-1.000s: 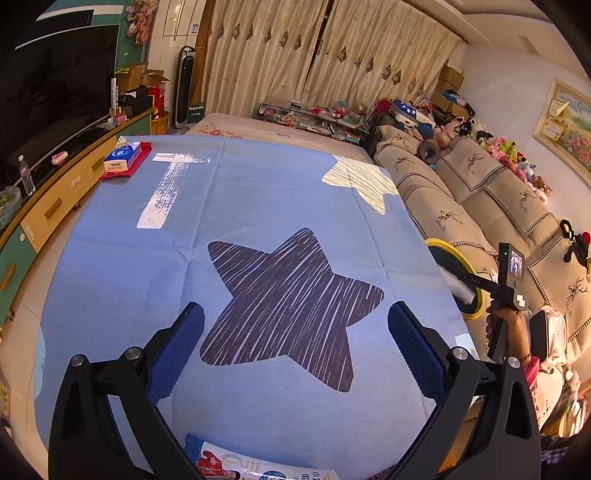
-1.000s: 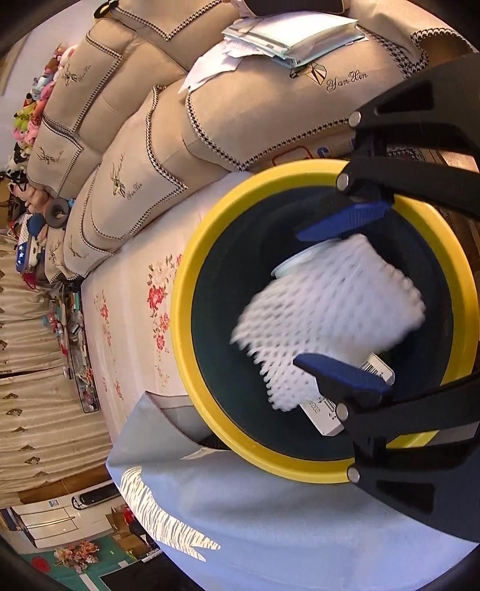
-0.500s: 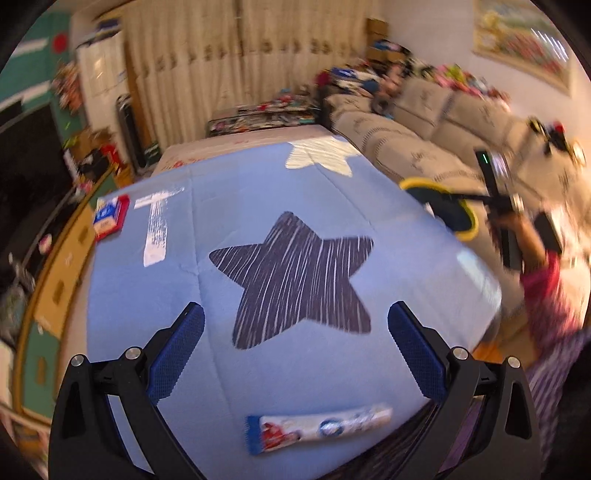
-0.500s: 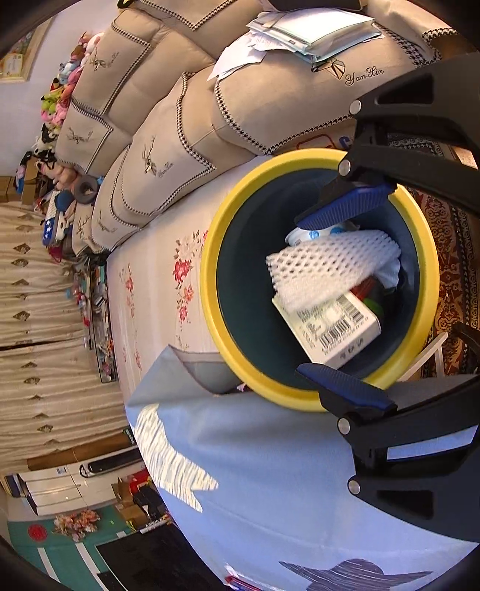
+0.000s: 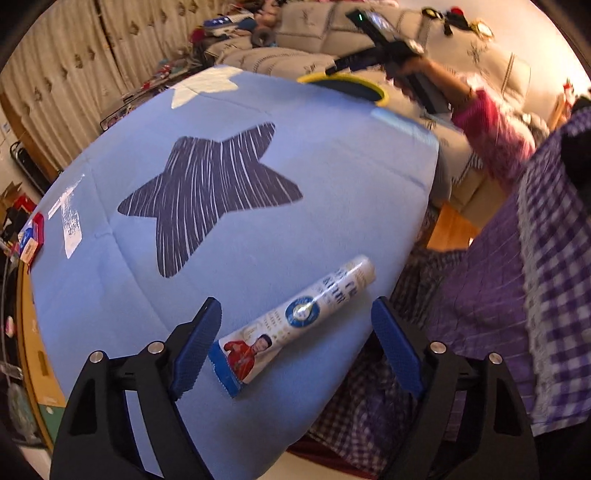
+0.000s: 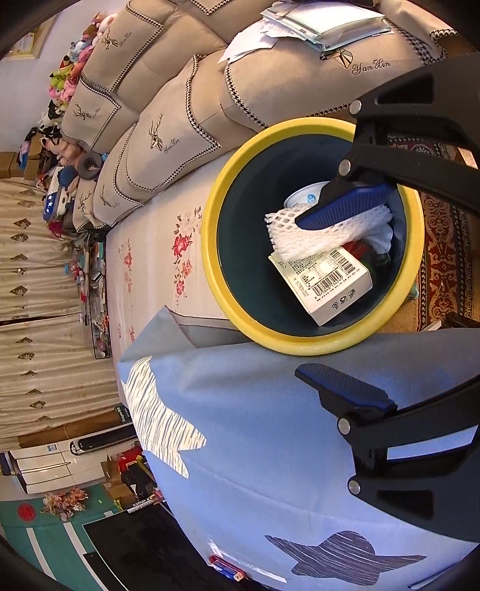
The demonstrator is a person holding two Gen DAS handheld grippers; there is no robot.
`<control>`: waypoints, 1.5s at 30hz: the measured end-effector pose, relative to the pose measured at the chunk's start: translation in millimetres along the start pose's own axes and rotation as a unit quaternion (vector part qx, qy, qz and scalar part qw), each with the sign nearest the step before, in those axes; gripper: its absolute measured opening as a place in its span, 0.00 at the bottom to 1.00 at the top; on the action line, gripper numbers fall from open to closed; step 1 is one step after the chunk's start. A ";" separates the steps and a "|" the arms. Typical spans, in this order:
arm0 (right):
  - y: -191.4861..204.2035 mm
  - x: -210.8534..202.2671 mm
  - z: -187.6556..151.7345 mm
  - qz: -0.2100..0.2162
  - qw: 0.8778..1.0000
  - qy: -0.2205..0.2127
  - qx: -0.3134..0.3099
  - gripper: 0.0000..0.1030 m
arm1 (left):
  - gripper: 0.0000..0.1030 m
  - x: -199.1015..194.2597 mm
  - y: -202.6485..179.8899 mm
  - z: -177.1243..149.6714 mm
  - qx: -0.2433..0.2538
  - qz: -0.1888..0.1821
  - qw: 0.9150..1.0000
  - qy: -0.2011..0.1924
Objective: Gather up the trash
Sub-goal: 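Grasp the white toothpaste tube with the left gripper and lift it, then carry the tube over the bin and open the left gripper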
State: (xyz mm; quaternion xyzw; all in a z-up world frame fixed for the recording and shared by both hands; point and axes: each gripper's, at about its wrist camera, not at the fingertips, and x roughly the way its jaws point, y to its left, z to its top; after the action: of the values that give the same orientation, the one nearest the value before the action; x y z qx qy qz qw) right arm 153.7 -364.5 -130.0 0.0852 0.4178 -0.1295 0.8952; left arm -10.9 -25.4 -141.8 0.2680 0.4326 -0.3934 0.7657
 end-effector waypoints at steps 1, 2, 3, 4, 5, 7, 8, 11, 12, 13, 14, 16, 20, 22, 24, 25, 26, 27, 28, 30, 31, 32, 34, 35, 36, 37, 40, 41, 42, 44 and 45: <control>1.0 -1.0 0.7 0.000 1.000 0.000 0.000 0.68 | 0.76 3.5 -0.1 -0.6 0.006 0.004 1.000 0.005; 2.3 -1.9 1.1 0.000 1.000 0.000 -0.001 0.68 | 0.75 6.8 -0.1 -1.0 0.011 0.007 1.000 0.008; 3.5 -2.6 1.2 0.002 1.000 0.000 -0.003 0.68 | 0.74 9.5 1.1 -1.1 0.015 0.010 1.000 0.010; 4.5 -2.5 1.2 0.003 1.000 0.000 -0.003 0.68 | 0.73 13.7 3.6 2.0 0.017 0.014 1.000 0.012; 5.8 -2.3 0.9 0.006 1.000 0.000 -0.004 0.68 | 0.71 17.5 5.5 3.0 0.018 0.017 1.000 0.014; 7.5 -2.2 1.1 0.009 1.000 0.002 -0.005 0.68 | 0.68 23.7 10.2 6.7 0.016 0.018 1.000 0.015; 8.0 -1.8 0.9 0.010 1.000 0.003 -0.006 0.68 | 0.65 26.2 12.5 9.4 0.014 0.018 1.000 0.014; 5.9 -0.2 0.7 0.014 1.000 0.005 -0.004 0.68 | 0.62 33.6 22.3 18.6 -0.001 0.020 1.000 0.008; 4.7 0.6 0.3 0.016 1.000 0.006 -0.003 0.68 | 0.61 36.2 26.4 22.6 -0.009 0.019 1.000 0.005; 3.3 1.1 -0.1 0.017 1.000 0.007 -0.001 0.68 | 0.61 38.6 30.4 26.4 -0.016 0.016 1.000 0.002; 1.6 1.6 -0.5 0.017 1.000 0.008 0.001 0.68 | 0.58 40.4 33.1 29.9 -0.022 0.014 1.000 0.000; -2.8 3.1 -1.4 0.019 1.000 0.010 0.004 0.68 | 0.54 48.6 40.0 37.8 -0.034 0.016 0.999 0.004; -12.2 4.5 -3.7 0.019 1.000 0.012 0.011 0.68 | 0.45 59.1 56.6 53.9 -0.070 0.027 0.997 0.005; -16.5 5.1 -4.9 0.021 1.000 0.013 0.016 0.68 | 0.37 63.9 66.3 62.4 -0.092 0.034 0.995 0.006; -20.1 5.1 -5.3 0.022 0.999 0.014 0.021 0.68 | 0.28 67.7 74.5 69.8 -0.108 0.043 0.993 0.008; -22.8 5.6 -6.3 0.024 0.999 0.014 0.023 0.68 | 0.25 69.5 77.4 73.1 -0.115 0.046 0.992 0.010; -24.6 6.2 -6.9 0.025 0.999 0.015 0.025 0.68 | 0.21 71.1 80.6 76.3 -0.123 0.048 0.991 0.011; -26.5 6.8 -7.8 0.027 0.999 0.016 0.027 0.68 | 0.21 72.4 84.5 79.6 -0.133 0.051 0.990 0.014; -28.2 7.3 -8.1 0.028 0.999 0.016 0.029 0.68 | 0.20 74.1 87.6 83.2 -0.141 0.053 0.989 0.016; -31.0 7.9 -8.6 0.030 0.999 0.016 0.032 0.68 | 0.17 77.5 91.3 89.2 -0.153 0.057 0.986 0.019; -32.3 7.5 -8.6 0.031 0.999 0.015 0.035 0.68 | 0.17 79.4 94.2 93.7 -0.160 0.061 0.985 0.021; -34.2 7.2 -8.9 0.032 0.999 0.014 0.037 0.68 | 0.17 80.5 95.9 97.2 -0.164 0.063 0.984 0.022; -38.1 5.8 -9.2 0.033 0.999 0.012 0.041 0.68 | 0.17 83.0 101.5 108.5 -0.174 0.068 0.982 0.021; -40.7 3.9 -9.1 0.033 0.999 0.009 0.042 0.68 | 0.17 83.1 103.2 113.9 -0.178 0.070 0.981 0.020; -43.0 2.3 -9.1 0.034 0.998 0.007 0.044 0.68 | 0.17 83.4 105.3 120.9 -0.180 0.070 0.981 0.016; -45.6 0.6 -9.1 0.034 0.998 0.005 0.046 0.68 | 0.17 83.6 107.4 130.5 -0.180 0.068 0.981 0.010; -54.7 -5.9 -10.3 0.033 0.998 -0.001 0.054 0.68 | 0.17 89.7 111.5 167.4 -0.170 0.063 0.983 -0.006; -58.8 -8.2 -11.8 0.032 0.998 -0.003 0.056 0.68 | 0.17 91.8 111.3 178.5 -0.164 0.064 0.984 -0.011; -62.3 -10.3 -12.6 0.031 0.998 -0.004 0.058 0.68 | 0.17 95.3 110.4 194.1 -0.156 0.064 0.985 -0.017; -72.1 -16.1 -14.4 0.026 0.997 -0.009 0.065 0.68 | 0.17 101.9 107.3 218.9 -0.149 0.053 0.987 -0.024; -78.0 -18.9 -15.4 0.024 0.997 -0.011 0.070 0.68 | 0.17 107.6 104.6 235.6 -0.144 0.043 0.988 -0.026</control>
State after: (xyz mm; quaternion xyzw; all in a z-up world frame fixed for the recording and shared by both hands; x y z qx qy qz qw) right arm 107.2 -431.8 -128.7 0.1563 0.3958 -0.1381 0.8943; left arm 216.8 -185.0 -114.8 0.1629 0.4524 -0.3008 0.8236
